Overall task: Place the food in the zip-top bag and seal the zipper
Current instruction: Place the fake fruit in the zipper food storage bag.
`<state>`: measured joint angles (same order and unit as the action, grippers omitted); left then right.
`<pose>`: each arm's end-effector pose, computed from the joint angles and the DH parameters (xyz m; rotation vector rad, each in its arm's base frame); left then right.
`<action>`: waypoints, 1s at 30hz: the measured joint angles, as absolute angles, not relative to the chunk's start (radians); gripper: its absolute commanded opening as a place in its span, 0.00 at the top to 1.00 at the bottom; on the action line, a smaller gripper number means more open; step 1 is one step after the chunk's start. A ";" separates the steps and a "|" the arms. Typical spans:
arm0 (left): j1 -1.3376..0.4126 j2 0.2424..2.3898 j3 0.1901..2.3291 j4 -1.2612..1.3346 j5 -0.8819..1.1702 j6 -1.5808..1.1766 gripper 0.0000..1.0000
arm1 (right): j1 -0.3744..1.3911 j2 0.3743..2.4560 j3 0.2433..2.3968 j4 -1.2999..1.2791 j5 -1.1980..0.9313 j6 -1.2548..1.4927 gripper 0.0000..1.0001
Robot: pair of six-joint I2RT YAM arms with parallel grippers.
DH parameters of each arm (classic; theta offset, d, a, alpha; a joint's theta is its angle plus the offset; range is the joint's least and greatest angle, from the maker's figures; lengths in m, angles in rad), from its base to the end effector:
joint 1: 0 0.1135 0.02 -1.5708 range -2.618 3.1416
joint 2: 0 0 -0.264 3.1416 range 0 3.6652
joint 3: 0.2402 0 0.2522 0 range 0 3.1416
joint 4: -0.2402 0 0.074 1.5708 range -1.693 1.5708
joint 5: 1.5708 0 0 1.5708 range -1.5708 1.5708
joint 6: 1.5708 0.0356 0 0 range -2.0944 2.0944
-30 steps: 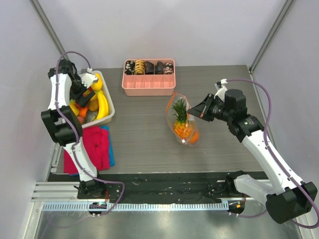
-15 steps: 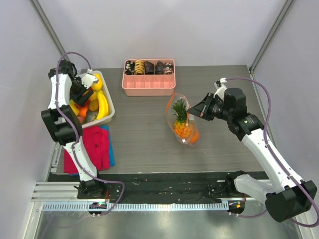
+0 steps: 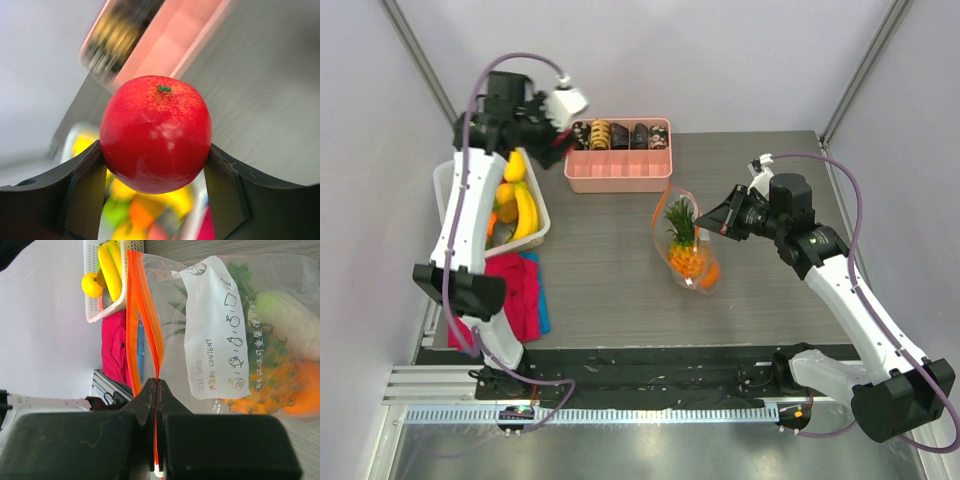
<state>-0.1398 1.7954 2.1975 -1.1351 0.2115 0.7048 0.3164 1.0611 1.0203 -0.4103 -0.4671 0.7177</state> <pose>0.3570 -0.0578 0.4491 1.0336 2.0372 0.0506 0.2170 0.0879 0.3478 0.1135 2.1536 1.1019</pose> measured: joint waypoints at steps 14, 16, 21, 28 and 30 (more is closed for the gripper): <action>-0.822 1.687 1.972 -0.911 0.330 0.283 0.71 | 0.316 1.061 1.040 -0.439 -0.475 0.707 0.99; -0.852 1.692 1.893 -0.887 0.302 0.267 0.72 | 0.316 1.061 1.042 -0.455 -0.460 0.693 0.99; -0.869 1.702 1.784 -0.857 0.209 0.257 0.70 | 0.304 1.060 1.045 -0.474 -0.476 0.685 0.99; -0.876 1.783 1.777 -0.751 0.094 0.218 0.64 | 0.306 1.061 1.046 -0.464 -0.554 0.667 0.99; -0.876 1.791 1.777 -0.725 0.074 0.198 0.61 | 0.306 1.063 1.046 -0.466 -0.574 0.659 0.99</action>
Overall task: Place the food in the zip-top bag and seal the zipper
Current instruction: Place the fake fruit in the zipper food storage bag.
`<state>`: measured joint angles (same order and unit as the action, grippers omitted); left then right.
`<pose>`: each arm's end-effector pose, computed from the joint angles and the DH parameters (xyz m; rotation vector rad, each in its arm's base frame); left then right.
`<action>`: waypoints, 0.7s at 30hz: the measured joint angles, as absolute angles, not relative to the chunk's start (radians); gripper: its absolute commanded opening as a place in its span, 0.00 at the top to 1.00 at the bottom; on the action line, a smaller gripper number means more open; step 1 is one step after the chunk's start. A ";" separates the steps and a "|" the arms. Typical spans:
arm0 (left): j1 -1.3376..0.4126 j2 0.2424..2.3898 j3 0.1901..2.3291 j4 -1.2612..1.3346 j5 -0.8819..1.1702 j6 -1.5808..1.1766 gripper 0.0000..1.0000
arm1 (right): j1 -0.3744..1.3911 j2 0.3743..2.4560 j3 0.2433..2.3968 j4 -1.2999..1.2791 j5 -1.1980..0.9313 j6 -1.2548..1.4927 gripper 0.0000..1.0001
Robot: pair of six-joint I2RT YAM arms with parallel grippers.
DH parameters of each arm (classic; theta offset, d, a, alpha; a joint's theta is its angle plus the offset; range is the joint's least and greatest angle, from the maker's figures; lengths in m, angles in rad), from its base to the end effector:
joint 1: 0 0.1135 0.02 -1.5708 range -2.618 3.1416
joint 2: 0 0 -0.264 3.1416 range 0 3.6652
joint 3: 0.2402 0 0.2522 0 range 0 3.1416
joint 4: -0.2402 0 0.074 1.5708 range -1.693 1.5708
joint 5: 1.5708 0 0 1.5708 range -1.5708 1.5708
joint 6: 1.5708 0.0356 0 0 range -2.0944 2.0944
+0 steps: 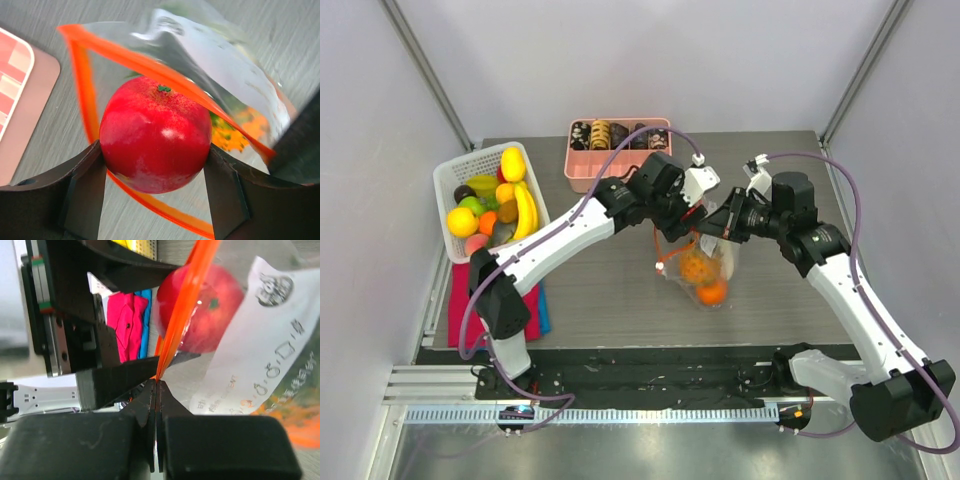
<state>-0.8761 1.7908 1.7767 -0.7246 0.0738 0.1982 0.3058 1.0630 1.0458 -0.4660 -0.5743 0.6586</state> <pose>0.2568 -0.3123 0.3539 1.2331 1.9956 -0.4263 0.2131 0.0876 0.3517 -0.0006 2.1835 1.1650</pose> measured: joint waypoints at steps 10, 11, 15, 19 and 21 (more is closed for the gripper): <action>-0.858 1.839 1.736 -0.686 0.121 0.026 0.25 | 0.300 1.103 1.059 -0.485 -0.648 0.651 0.99; -0.853 1.839 1.729 -0.685 0.138 0.004 0.21 | 0.297 1.105 1.059 -0.488 -0.653 0.652 0.99; -0.799 1.834 1.722 -0.686 0.247 -0.068 0.10 | 0.282 1.106 1.060 -0.483 -0.684 0.661 0.99; -0.719 1.784 1.722 -0.715 0.383 -0.094 0.00 | 0.266 1.106 1.061 -0.449 -0.711 0.684 0.99; -0.681 1.742 1.730 -0.750 0.440 -0.091 0.00 | 0.263 1.106 1.061 -0.434 -0.718 0.691 0.99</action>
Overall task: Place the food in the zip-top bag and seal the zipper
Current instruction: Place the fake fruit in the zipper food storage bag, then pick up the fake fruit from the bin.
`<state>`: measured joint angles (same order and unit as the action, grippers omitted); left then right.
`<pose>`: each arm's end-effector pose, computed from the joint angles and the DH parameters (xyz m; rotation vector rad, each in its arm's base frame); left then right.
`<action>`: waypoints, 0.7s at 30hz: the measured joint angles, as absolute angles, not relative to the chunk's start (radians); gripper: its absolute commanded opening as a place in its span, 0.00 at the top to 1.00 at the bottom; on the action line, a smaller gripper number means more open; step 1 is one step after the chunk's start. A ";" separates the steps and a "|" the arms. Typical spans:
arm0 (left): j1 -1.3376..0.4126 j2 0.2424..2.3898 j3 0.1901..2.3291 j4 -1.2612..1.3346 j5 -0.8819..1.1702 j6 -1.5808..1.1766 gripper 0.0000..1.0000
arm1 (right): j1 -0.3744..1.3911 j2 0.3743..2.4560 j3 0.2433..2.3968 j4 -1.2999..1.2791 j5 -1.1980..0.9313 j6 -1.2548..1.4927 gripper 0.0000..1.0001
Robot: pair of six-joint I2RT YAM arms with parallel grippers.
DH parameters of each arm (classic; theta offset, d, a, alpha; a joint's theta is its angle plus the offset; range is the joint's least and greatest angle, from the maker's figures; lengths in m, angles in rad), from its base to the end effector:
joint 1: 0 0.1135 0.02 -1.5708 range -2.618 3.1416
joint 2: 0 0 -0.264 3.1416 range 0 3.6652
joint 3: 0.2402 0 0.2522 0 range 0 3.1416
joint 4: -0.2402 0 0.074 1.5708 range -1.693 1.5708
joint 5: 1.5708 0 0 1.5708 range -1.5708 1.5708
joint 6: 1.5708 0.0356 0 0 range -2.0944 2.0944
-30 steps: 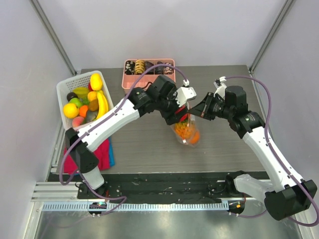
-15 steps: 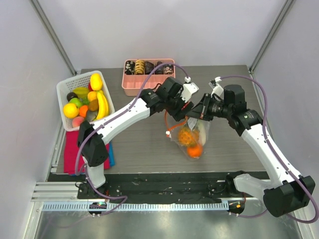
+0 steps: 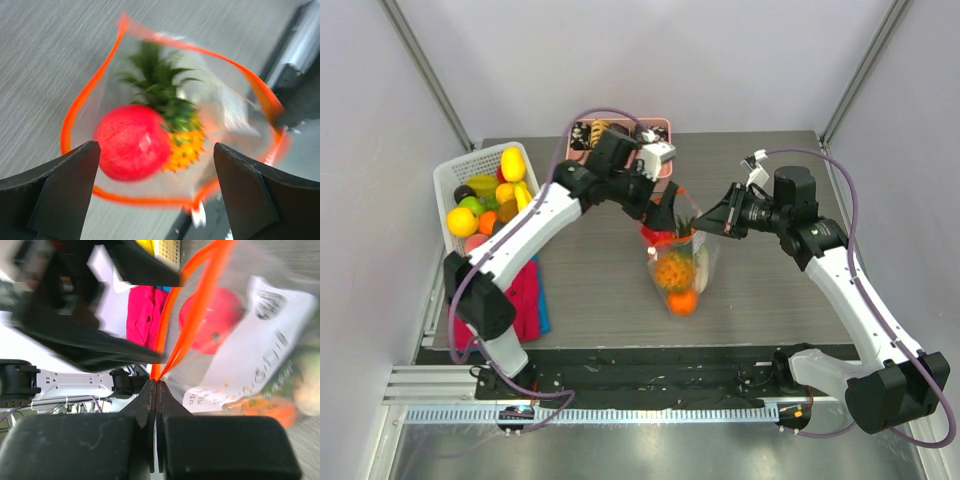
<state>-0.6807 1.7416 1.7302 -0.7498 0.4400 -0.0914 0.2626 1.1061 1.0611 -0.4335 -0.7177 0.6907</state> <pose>0.2915 -0.2556 0.3576 0.9188 2.2340 -0.8861 0.2243 0.0845 0.3520 -0.0221 2.1843 1.3037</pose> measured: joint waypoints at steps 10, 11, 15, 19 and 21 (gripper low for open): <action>-0.194 1.518 1.797 -0.976 0.635 0.010 0.00 | 0.250 1.103 1.059 -0.350 -0.731 0.731 0.99; -0.143 1.519 1.809 -1.002 0.628 0.035 0.00 | 0.250 1.102 1.056 -0.343 -0.732 0.732 0.99; 0.084 1.557 1.845 -1.107 0.564 0.160 0.07 | 0.246 1.099 1.038 -0.333 -0.732 0.735 0.99; 0.189 1.640 1.850 -1.162 0.481 0.247 0.18 | 0.246 1.100 1.034 -0.326 -0.732 0.736 0.99; 0.208 1.695 1.845 -1.177 0.431 0.275 0.21 | 0.246 1.100 1.034 -0.321 -0.733 0.736 0.99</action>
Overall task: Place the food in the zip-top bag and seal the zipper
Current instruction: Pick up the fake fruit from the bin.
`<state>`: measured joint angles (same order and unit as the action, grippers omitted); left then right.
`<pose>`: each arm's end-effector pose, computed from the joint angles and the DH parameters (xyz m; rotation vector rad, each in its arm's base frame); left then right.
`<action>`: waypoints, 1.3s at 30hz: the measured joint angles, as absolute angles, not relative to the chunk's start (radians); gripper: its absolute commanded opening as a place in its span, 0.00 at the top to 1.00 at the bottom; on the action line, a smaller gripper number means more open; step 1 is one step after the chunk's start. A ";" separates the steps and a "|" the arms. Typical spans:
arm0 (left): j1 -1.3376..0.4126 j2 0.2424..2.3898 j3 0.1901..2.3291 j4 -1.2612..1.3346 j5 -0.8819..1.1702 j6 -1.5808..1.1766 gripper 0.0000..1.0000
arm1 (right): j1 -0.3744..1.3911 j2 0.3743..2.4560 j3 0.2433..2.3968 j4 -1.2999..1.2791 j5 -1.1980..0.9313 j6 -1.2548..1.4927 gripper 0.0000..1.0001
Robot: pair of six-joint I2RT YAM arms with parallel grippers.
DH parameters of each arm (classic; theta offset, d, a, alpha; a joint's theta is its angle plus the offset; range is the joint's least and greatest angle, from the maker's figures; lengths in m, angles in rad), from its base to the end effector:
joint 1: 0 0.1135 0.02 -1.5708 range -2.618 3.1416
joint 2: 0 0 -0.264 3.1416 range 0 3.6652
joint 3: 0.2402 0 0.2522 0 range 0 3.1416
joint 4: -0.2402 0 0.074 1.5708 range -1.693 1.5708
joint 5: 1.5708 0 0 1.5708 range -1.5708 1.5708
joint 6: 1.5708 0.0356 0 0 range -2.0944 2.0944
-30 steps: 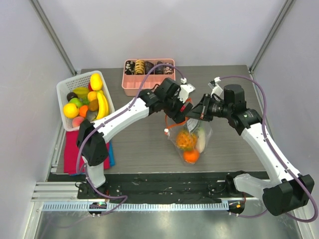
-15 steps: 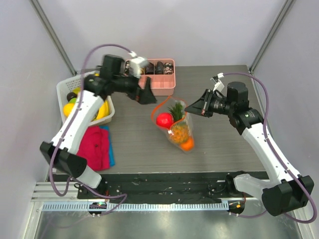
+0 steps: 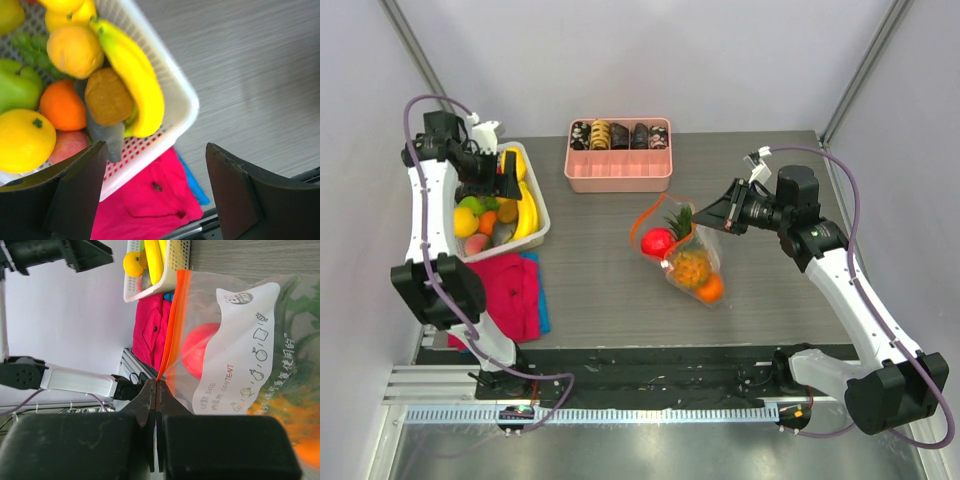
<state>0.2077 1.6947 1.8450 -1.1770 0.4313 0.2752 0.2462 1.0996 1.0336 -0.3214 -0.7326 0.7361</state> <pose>0.3366 0.0557 0.3805 0.2363 2.4859 -0.3639 0.2285 0.0820 0.3545 -0.0155 2.1043 1.3352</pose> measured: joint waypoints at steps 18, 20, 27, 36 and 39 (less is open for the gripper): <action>0.212 1.908 1.745 -1.089 0.220 0.327 0.31 | 0.245 1.101 1.034 -0.315 -0.746 0.736 0.99; 0.212 1.917 1.745 -1.079 0.216 0.331 0.31 | 0.245 1.102 1.034 -0.314 -0.747 0.736 0.99; 0.217 1.950 1.763 -1.070 0.215 0.329 0.41 | 0.245 1.116 1.034 -0.315 -0.746 0.737 0.99; 0.264 1.947 1.804 -1.076 0.225 0.325 0.64 | 0.245 1.120 1.034 -0.314 -0.746 0.737 0.99; 0.288 1.912 1.813 -1.103 0.225 0.325 0.64 | 0.245 1.120 1.034 -0.314 -0.748 0.736 0.99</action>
